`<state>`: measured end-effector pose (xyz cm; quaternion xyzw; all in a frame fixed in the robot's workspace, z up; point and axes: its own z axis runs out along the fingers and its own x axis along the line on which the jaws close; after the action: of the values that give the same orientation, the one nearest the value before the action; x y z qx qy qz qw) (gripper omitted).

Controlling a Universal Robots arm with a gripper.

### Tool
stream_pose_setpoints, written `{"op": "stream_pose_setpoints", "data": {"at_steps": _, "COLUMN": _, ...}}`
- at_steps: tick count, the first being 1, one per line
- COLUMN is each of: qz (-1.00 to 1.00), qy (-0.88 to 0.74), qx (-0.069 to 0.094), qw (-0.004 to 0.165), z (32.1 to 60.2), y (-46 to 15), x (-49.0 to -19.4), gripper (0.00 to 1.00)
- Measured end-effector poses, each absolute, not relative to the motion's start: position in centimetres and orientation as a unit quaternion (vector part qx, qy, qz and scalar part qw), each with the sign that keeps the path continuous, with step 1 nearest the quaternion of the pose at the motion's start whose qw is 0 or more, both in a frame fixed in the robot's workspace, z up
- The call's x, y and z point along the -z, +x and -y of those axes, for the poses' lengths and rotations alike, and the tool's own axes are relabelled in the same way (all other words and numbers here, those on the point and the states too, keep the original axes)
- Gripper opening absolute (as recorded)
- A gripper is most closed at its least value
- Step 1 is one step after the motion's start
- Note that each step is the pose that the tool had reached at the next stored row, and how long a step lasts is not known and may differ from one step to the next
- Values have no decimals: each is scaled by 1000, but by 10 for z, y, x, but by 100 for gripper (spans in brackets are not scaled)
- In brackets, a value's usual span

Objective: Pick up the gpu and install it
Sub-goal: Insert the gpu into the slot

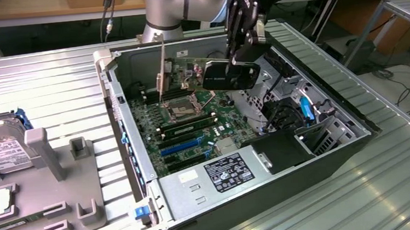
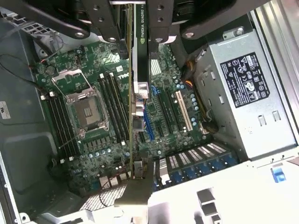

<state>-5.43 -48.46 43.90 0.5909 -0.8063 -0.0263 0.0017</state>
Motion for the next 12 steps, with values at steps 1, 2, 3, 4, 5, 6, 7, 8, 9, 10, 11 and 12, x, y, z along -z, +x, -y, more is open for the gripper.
{"op": "stream_pose_setpoints", "data": {"at_steps": 1, "qz": 803, "qy": 595, "qx": 26, "qw": 2, "z": 485, "y": -54, "x": -439, "gripper": 27}}
{"op": "stream_pose_setpoints", "data": {"at_steps": 2, "qz": 801, "qy": 599, "qx": 26, "qw": 2, "z": 485, "y": -54, "x": -439, "gripper": 27}}
{"op": "stream_pose_setpoints", "data": {"at_steps": 3, "qz": 798, "qy": 602, "qx": 26, "qw": 2, "z": 485, "y": -53, "x": -439, "gripper": 27}}
{"op": "stream_pose_setpoints", "data": {"at_steps": 4, "qz": 795, "qy": 605, "qx": 26, "qw": 2, "z": 485, "y": -53, "x": -439, "gripper": 27}}
{"op": "stream_pose_setpoints", "data": {"at_steps": 5, "qz": 793, "qy": 609, "qx": 26, "qw": 2, "z": 485, "y": -53, "x": -439, "gripper": 27}}
{"op": "stream_pose_setpoints", "data": {"at_steps": 6, "qz": 790, "qy": 613, "qx": 26, "qw": 2, "z": 485, "y": -53, "x": -439, "gripper": 27}}
{"op": "stream_pose_setpoints", "data": {"at_steps": 7, "qz": 787, "qy": 617, "qx": 26, "qw": 3, "z": 485, "y": -52, "x": -439, "gripper": 27}}
{"op": "stream_pose_setpoints", "data": {"at_steps": 8, "qz": 784, "qy": 620, "qx": 26, "qw": 3, "z": 485, "y": -52, "x": -439, "gripper": 27}}
{"op": "stream_pose_setpoints", "data": {"at_steps": 9, "qz": 782, "qy": 623, "qx": 26, "qw": 3, "z": 485, "y": -52, "x": -439, "gripper": 27}}
{"op": "stream_pose_setpoints", "data": {"at_steps": 10, "qz": 778, "qy": 627, "qx": 26, "qw": 3, "z": 485, "y": -52, "x": -439, "gripper": 27}}
{"op": "stream_pose_setpoints", "data": {"at_steps": 11, "qz": 773, "qy": 634, "qx": 26, "qw": 3, "z": 485, "y": -51, "x": -439, "gripper": 27}}
{"op": "stream_pose_setpoints", "data": {"at_steps": 12, "qz": 769, "qy": 639, "qx": 26, "qw": 3, "z": 485, "y": -51, "x": -439, "gripper": 27}}
